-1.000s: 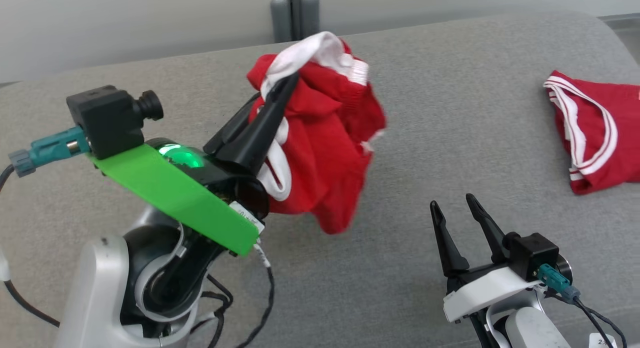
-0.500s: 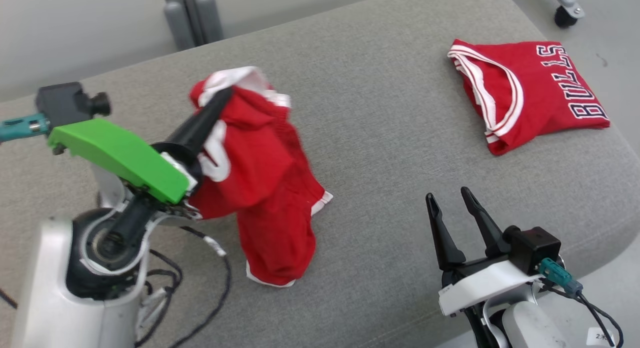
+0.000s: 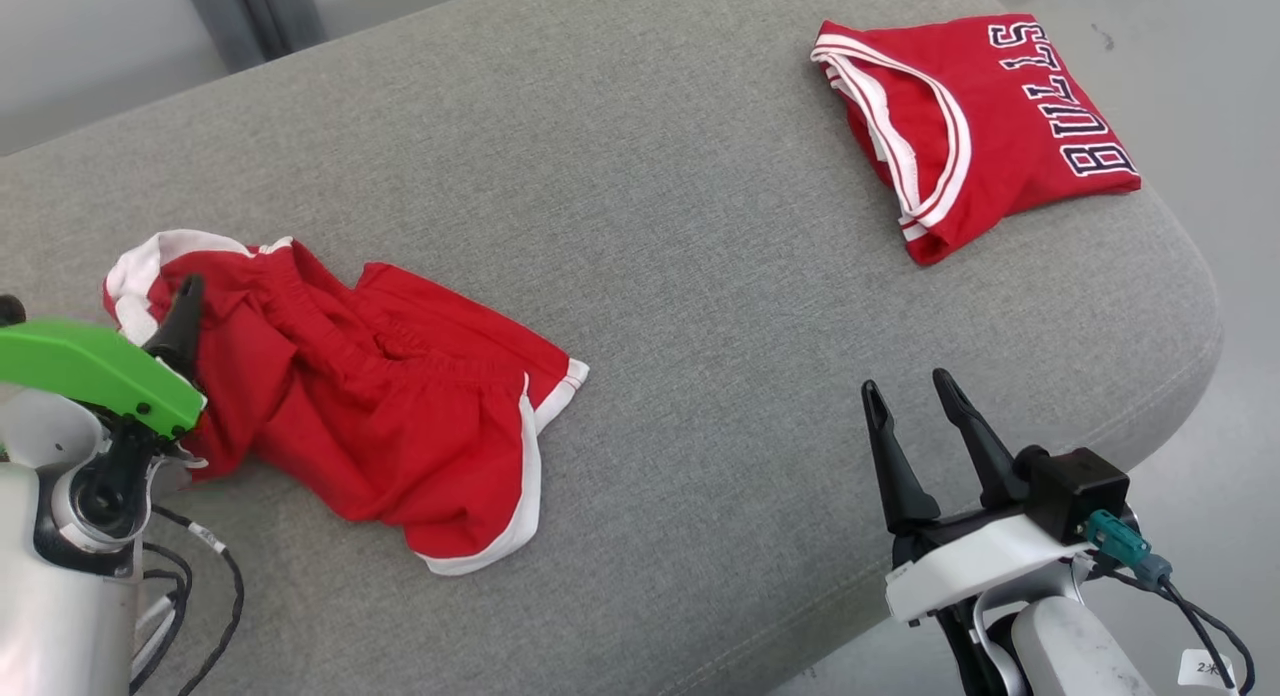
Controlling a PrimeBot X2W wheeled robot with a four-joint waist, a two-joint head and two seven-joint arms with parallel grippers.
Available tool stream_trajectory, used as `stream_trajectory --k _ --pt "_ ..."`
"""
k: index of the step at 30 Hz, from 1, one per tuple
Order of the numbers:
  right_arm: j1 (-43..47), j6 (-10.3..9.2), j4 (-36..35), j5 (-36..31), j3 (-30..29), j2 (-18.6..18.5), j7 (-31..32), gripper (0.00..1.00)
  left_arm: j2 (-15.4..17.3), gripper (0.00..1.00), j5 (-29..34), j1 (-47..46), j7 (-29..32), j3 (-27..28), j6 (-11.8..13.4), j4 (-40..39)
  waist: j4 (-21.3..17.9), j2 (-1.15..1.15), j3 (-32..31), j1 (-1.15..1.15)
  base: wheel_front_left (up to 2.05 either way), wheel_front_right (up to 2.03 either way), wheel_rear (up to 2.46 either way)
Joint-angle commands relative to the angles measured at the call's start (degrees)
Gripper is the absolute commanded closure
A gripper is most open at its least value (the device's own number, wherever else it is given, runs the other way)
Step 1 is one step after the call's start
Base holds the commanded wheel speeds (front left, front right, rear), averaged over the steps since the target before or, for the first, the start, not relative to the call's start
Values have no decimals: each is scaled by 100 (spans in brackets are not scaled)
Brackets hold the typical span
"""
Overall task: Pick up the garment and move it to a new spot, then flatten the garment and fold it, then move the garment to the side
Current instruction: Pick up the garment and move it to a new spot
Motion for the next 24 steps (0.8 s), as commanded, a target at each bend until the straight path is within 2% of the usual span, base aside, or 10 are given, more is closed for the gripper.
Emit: stream_trajectory --k 1,4,8,16,22,24 --pt "24 -9 2 -63 -7 -5 -15 0 109 0 191 12 -168 -63 -146 56 120 0 -108 0 0 0 0" --pt "34 -9 1 -296 -119 -12 -16 0 221 0 768 115 -754 -414 -477 127 297 0 -315 0 0 0 0" --pt "91 -10 -49 -604 -277 -9 -15 0 73 0 1366 370 -1737 -671 -516 -26 580 0 -666 0 0 0 0" --pt "413 -9 -109 -1142 -649 -9 -15 0 -362 0 2125 1509 -3223 -1027 -219 -607 1274 0 -1391 0 0 0 0" --pt "690 -9 -161 -1318 -908 -7 -15 0 -573 0 2685 2612 -3500 -1101 -76 -948 1816 0 -1603 0 0 0 0" --pt "750 -9 -139 -1349 -975 -8 -15 0 -707 0 2891 2886 -3499 -953 -37 -1086 1965 0 -1638 0 0 0 0"
